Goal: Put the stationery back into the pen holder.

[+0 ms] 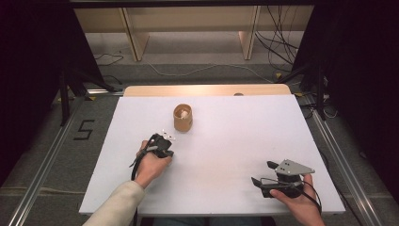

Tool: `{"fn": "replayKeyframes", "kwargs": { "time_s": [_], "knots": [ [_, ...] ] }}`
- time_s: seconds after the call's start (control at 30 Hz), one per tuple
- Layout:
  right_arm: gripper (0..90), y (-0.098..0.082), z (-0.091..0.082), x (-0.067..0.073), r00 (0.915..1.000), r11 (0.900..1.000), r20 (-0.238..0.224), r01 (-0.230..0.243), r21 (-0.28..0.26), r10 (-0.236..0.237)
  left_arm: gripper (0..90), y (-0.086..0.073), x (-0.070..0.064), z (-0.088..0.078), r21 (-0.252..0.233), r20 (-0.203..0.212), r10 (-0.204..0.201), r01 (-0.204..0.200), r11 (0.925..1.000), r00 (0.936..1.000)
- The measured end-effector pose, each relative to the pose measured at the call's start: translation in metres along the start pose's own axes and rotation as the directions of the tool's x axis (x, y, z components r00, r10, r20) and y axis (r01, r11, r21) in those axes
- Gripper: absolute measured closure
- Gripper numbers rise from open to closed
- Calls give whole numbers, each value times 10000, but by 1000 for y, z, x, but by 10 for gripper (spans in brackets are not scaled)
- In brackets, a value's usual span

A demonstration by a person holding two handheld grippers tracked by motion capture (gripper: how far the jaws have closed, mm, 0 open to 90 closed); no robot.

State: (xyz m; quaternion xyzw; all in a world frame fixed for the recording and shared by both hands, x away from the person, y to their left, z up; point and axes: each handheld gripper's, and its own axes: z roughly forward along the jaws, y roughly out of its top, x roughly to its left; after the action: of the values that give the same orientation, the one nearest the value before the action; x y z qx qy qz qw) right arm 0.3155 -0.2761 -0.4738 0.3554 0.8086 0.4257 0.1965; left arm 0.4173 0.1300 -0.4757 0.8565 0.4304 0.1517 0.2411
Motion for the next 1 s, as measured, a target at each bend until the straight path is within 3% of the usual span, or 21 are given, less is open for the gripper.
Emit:
{"fn": "replayKeyframes", "kwargs": {
  "time_s": [0.43, 1.0],
  "knots": [
    [164, 0, -1, 0, 10000, 10000, 36, 27, -12, -27, 898, -11, -3, -12, 156, 138, 66, -68, 9999, 9999],
    [164, 0, 0, 0, 10000, 10000, -2, 27, -34, -27, 898, -25, 5, -25, 662, 404, -21, -6, 9978, 9992]
  ]
}}
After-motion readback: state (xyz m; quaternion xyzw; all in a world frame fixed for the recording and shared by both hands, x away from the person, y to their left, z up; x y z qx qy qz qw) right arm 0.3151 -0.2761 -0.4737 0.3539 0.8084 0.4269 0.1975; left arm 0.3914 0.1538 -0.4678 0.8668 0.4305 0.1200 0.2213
